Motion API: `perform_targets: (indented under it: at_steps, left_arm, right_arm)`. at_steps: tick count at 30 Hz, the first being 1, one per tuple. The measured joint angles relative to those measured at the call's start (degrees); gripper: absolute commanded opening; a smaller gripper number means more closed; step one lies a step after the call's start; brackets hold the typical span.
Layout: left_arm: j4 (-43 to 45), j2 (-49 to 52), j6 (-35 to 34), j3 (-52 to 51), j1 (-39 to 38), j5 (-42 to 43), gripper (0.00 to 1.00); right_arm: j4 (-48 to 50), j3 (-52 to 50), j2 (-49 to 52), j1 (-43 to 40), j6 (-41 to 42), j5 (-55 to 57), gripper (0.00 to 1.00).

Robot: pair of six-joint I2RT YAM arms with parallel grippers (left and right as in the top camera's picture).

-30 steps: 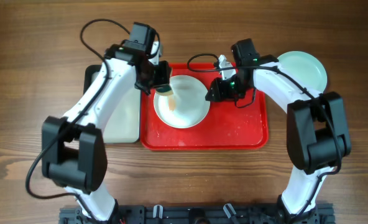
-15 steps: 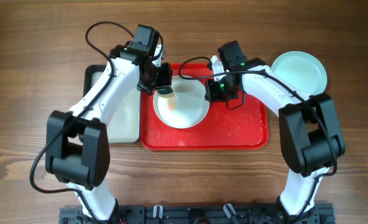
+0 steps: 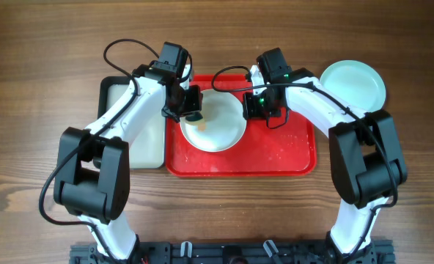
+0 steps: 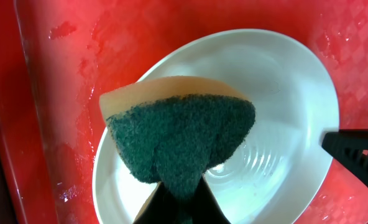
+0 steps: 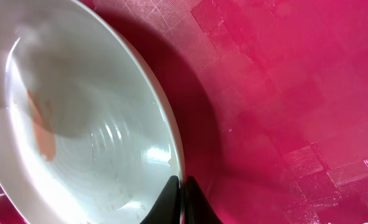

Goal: Clean dirty plates on tray and stack at the side
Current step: 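Lift the sponge from the soapy tray with the left gripper, then scrub the gripped white plate with the sponge in the left gripper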

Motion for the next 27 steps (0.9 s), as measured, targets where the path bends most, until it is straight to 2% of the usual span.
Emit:
perform_targets:
  at_steps: [3,7,10,18,27]
  left_arm:
    - [0.48,0.00,-0.63,-0.20,-0.72,-0.81,0.04]
    - [0.50,0.00,-4.26,-0.20,-5.07,-7.61,0.04]
    - [0.48,0.00,-5.97,-0.20,-6.82,-9.75,0.04]
    - [0.11,0.26,-8.07,-0.20,-6.73,-11.28,0.04]
    - [-1.22,6.27,-12.87,0.83,-6.51,-9.92,0.04]
  right_arm:
    - [0.00,0.00,0.00,0.00,0.17,0.00,0.04]
    - [-0.02,0.00,0.00,0.02,0.66,0.00,0.04]
    - [-0.02,0.00,0.00,0.00,0.83,0.00,0.04]
    - [-0.24,0.00,0.00,0.00,0.83,0.00,0.04]
    - [-0.31,0.00,0.00,0.00,0.83,0.00,0.04]
